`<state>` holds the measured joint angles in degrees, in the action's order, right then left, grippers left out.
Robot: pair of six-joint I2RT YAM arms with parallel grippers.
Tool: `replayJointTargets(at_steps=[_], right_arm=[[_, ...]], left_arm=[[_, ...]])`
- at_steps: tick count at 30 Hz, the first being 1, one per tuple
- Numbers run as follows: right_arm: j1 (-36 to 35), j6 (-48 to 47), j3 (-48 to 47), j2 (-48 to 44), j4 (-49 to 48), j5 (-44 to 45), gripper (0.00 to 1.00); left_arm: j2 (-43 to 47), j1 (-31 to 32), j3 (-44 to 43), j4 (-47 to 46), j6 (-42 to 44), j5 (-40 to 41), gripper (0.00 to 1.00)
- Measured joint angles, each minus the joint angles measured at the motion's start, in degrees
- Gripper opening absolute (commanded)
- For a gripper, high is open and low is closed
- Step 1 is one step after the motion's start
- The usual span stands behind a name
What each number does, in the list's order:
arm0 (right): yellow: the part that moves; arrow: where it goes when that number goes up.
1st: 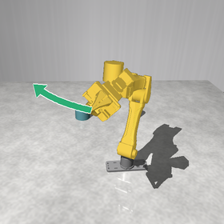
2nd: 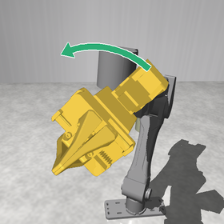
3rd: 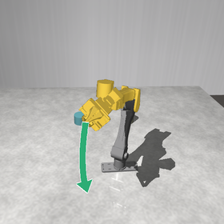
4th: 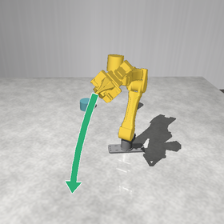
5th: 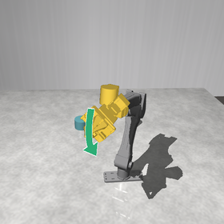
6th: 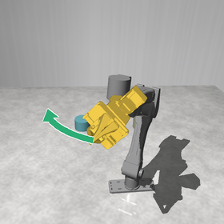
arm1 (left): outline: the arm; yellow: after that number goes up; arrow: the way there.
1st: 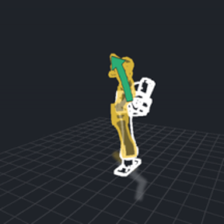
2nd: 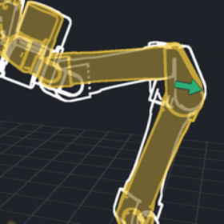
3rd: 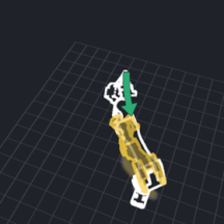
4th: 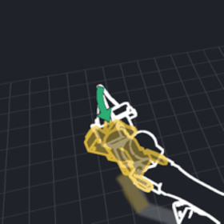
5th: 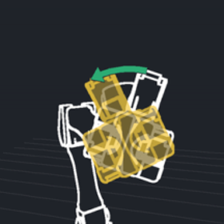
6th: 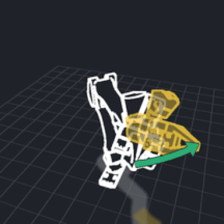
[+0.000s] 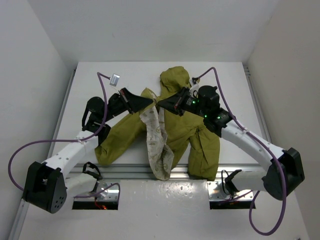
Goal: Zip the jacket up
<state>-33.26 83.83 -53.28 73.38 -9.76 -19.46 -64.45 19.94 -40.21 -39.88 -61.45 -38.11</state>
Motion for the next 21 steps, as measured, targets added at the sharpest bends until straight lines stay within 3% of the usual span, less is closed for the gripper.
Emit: replayJointTargets(at_steps=[2,8,11,12,13,18,21], right_arm=[[0.0,-0.07,0.0,0.22,-0.07,-0.02,0.0],[0.02,-0.59,0.0,0.31,-0.24,-0.02,0.0],[0.02,-1.07,0.0,0.26,-0.46,-0.02,0.2],[0.04,-1.27,0.04,0.2,-0.46,0.0,0.22],[0.07,-1.64,0.17,0.11,-0.72,0.0,0.36],[0.17,-2.82,0.94,-0.83,-1.92,0.61,0.5],[0.15,-3.17,1.03,-1.6,-2.4,1.01,0.46]], left_arm=[[0.07,0.04,0.0,0.02,0.04,0.02,0.0],[0.07,0.31,0.04,-0.02,0.09,0.17,0.0],[0.07,0.31,0.04,-0.07,-0.22,0.24,0.0],[0.07,0.31,0.04,-0.11,-0.39,0.22,0.0],[0.07,0.28,0.09,-0.33,-0.83,0.2,0.0],[0.07,-0.02,0.31,-2.05,-3.58,0.2,0.0],[0.04,-0.04,0.31,-2.95,-4.83,0.37,0.0]])
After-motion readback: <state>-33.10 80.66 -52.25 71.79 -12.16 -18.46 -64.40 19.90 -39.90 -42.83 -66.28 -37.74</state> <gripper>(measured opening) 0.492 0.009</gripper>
